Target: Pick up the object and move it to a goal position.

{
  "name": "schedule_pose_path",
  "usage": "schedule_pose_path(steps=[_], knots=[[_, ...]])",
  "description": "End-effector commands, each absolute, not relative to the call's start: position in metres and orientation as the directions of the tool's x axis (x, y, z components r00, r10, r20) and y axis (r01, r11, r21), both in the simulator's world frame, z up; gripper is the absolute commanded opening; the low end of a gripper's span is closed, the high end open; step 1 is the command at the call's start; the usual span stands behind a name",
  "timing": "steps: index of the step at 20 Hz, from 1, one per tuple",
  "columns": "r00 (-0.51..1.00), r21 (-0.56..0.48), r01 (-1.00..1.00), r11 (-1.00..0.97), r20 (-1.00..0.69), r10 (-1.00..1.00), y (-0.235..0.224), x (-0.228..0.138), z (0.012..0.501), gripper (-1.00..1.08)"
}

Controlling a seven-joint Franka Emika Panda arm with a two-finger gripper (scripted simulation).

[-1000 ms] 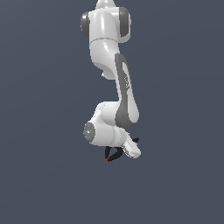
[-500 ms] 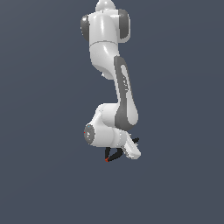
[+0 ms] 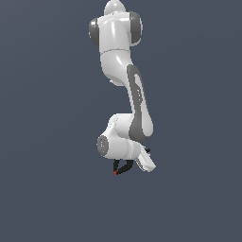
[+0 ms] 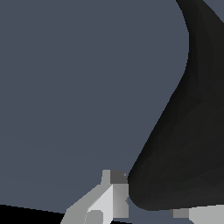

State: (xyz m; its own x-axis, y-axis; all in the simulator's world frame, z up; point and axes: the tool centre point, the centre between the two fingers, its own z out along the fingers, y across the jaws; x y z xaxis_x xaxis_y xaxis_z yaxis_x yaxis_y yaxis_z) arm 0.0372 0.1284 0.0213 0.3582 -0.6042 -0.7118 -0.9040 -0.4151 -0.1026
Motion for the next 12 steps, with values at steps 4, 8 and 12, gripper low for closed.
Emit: schedule_pose_path(steps=[4,8,12], knots=[[0.358,-0.103,-0.904,-0.414,-0.712,-0.605,0.1284,0.0373,0.0209,-1.00],[0.358,-0.103,-0.904,-0.414,-0.712,-0.605,0.1284,0.0374,0.0211,-1.00],[0.358,-0.103,-0.904,-0.414,-0.712,-0.605,0.1282,0.0361,0.0237,-1.00]])
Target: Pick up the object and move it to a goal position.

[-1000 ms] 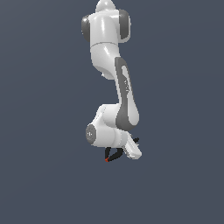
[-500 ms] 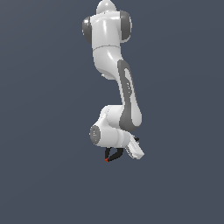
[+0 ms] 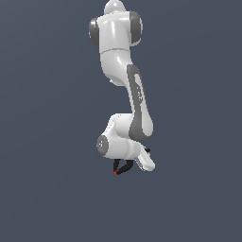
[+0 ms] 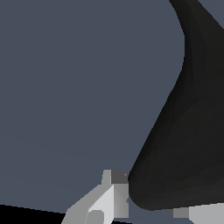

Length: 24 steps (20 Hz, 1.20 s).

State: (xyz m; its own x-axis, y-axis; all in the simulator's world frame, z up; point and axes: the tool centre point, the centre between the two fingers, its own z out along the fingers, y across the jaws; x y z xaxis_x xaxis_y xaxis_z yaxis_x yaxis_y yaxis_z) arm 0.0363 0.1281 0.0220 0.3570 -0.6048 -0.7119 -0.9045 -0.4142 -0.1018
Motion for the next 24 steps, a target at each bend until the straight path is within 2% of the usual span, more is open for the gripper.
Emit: schedule_pose_path(steps=[1,12,24], knots=[[0.358,-0.103,-0.904,-0.414,-0.712,-0.605,0.128,0.035,0.025,-1.00],[0.358,-0.103,-0.904,-0.414,-0.711,-0.605,0.124,0.015,0.067,-1.00],[0.357,-0.102,-0.905,-0.414,-0.711,-0.606,0.116,-0.030,0.163,-1.00]])
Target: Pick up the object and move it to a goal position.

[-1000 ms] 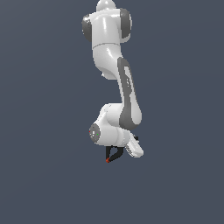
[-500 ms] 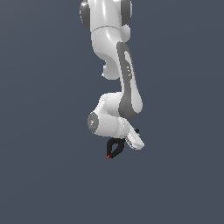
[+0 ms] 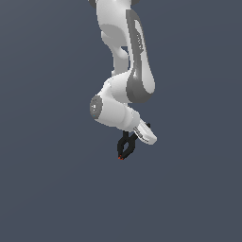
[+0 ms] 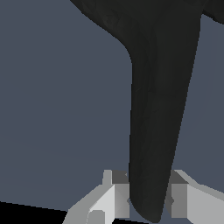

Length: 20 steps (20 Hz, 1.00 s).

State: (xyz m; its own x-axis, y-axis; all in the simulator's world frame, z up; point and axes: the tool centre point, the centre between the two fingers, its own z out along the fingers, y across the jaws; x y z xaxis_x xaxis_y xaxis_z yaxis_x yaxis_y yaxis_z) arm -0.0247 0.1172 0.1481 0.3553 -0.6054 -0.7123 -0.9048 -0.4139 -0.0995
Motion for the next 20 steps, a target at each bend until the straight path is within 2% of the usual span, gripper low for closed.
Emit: schedule_pose_path(steps=[1,20], knots=[[0.357,-0.102,-0.905,-0.414,-0.711,-0.606,0.115,-0.034,0.171,-1.00],[0.358,-0.102,-0.904,-0.414,-0.711,-0.606,0.102,-0.105,0.334,-1.00]])
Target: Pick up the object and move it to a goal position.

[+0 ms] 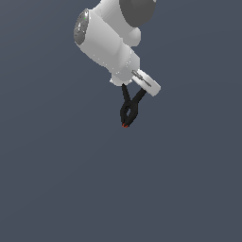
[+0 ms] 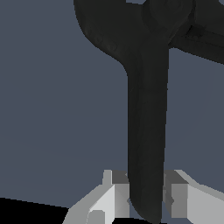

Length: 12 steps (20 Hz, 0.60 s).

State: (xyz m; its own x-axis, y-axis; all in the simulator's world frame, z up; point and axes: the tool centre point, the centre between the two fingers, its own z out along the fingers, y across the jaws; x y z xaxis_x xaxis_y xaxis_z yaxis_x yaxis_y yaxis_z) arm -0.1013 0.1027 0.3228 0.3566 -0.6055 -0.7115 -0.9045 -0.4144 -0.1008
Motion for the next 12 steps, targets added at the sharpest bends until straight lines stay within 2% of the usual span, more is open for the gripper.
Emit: schedule_pose_path(steps=[1,7,12], knots=[[0.358,-0.102,-0.904,-0.414,-0.711,-0.606,0.101,-0.108,0.339,-1.00],[0.358,-0.103,-0.904,-0.415,-0.711,-0.605,0.099,-0.116,0.362,-1.00],[0.357,-0.102,-0.904,-0.415,-0.712,-0.604,0.099,-0.116,0.363,-1.00]])
